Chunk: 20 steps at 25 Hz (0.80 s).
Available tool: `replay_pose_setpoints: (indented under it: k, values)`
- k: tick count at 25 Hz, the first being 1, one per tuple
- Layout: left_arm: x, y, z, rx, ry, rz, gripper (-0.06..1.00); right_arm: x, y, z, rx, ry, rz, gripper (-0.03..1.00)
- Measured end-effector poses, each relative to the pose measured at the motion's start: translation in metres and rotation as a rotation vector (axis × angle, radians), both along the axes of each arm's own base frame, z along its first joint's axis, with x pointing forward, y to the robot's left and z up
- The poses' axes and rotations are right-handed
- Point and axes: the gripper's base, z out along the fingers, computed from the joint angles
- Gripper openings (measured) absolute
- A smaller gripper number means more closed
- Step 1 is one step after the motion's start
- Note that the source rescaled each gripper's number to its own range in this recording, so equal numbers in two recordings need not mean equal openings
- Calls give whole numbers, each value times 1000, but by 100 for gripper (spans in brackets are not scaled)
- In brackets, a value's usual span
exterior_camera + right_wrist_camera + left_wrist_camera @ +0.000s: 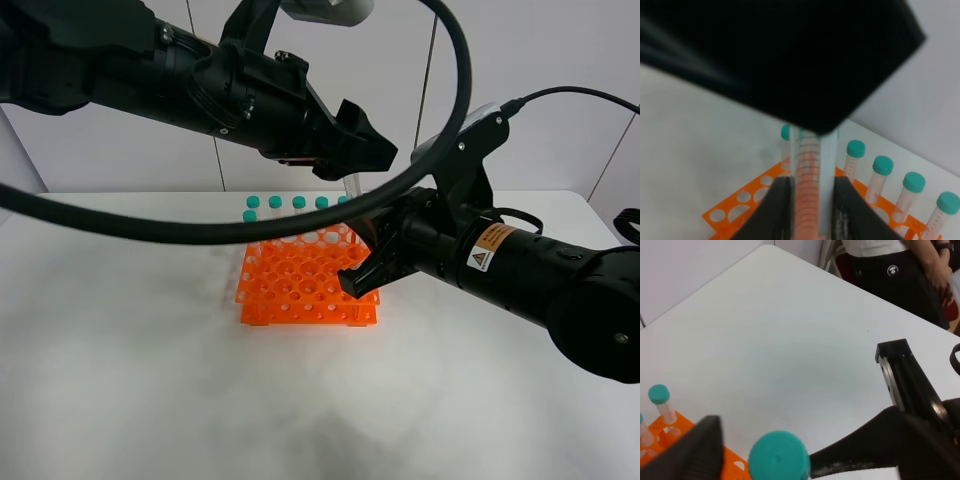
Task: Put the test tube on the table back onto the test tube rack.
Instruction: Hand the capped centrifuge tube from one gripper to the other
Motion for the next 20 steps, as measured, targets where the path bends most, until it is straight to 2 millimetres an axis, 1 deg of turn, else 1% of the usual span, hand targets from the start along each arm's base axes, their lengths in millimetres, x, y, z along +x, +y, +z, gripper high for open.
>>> replay_pose_setpoints:
  k: [4,7,8,20]
  values:
    - [0,0,0,1,2,-3,36,0,0,0,3,-4,0,3]
    - [0,0,0,1,1,-1,5,0,0,0,0,-5,0,3]
    - [0,0,0,1,1,-1,0,0,0,0,-1,-6,1,3]
    - [0,0,0,1,3,-1,0,0,0,0,-1,-6,2,3]
